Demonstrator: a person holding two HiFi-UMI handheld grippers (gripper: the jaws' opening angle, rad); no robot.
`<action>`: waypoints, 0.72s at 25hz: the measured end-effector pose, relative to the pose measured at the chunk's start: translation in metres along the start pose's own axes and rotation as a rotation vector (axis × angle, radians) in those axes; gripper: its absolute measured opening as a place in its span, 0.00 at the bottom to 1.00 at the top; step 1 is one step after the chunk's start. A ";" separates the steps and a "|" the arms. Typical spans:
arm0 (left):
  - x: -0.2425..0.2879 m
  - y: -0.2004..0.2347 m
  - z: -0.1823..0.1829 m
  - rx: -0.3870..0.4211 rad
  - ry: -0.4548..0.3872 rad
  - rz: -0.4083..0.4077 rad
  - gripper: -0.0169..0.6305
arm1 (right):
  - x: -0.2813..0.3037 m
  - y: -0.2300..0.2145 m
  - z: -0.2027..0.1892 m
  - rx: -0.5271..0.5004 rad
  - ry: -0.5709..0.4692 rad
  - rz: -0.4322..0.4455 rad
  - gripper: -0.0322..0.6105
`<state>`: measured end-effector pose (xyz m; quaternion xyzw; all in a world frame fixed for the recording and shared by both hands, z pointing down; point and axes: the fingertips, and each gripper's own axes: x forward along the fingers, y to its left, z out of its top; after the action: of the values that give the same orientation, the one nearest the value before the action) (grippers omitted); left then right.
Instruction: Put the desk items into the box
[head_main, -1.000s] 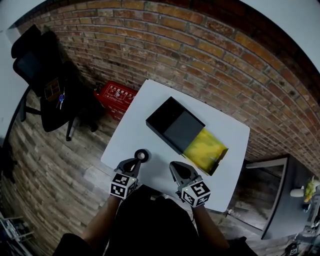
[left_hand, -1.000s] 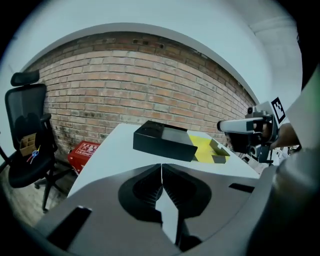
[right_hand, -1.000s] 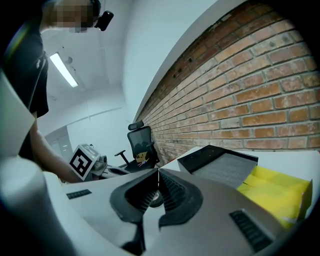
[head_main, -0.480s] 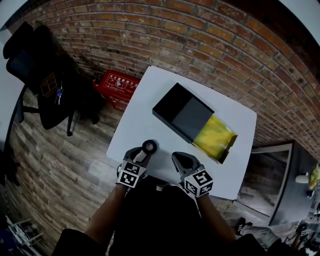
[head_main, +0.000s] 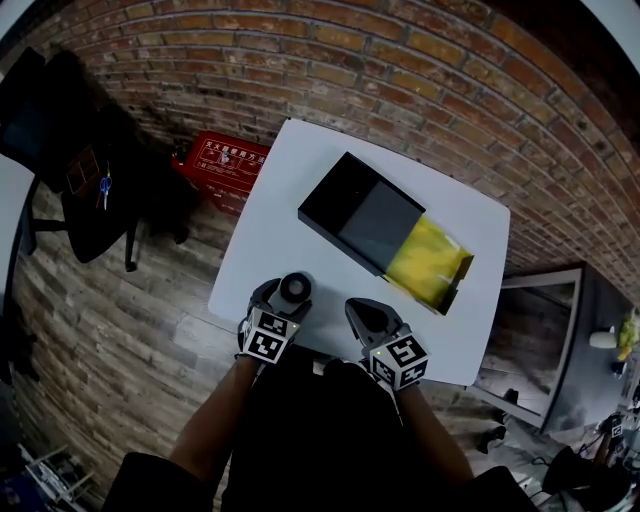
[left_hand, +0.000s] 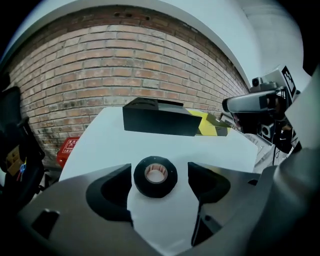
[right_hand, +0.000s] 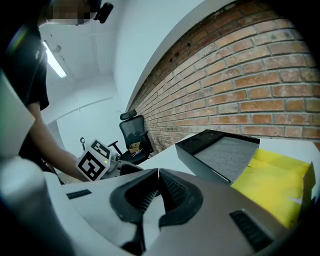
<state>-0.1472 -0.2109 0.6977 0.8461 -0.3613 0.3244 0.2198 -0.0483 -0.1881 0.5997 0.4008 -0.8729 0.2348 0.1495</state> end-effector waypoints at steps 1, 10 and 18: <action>0.003 0.000 -0.001 0.004 0.004 -0.001 0.56 | 0.001 0.000 0.000 -0.001 0.002 -0.005 0.08; 0.021 0.000 -0.003 0.034 0.041 0.011 0.59 | 0.011 0.002 -0.009 -0.019 0.049 -0.002 0.09; 0.032 0.005 -0.008 0.045 0.075 0.023 0.59 | 0.022 0.010 -0.013 -0.035 0.078 0.019 0.09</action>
<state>-0.1372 -0.2242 0.7270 0.8339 -0.3551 0.3663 0.2105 -0.0687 -0.1898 0.6177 0.3802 -0.8742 0.2363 0.1883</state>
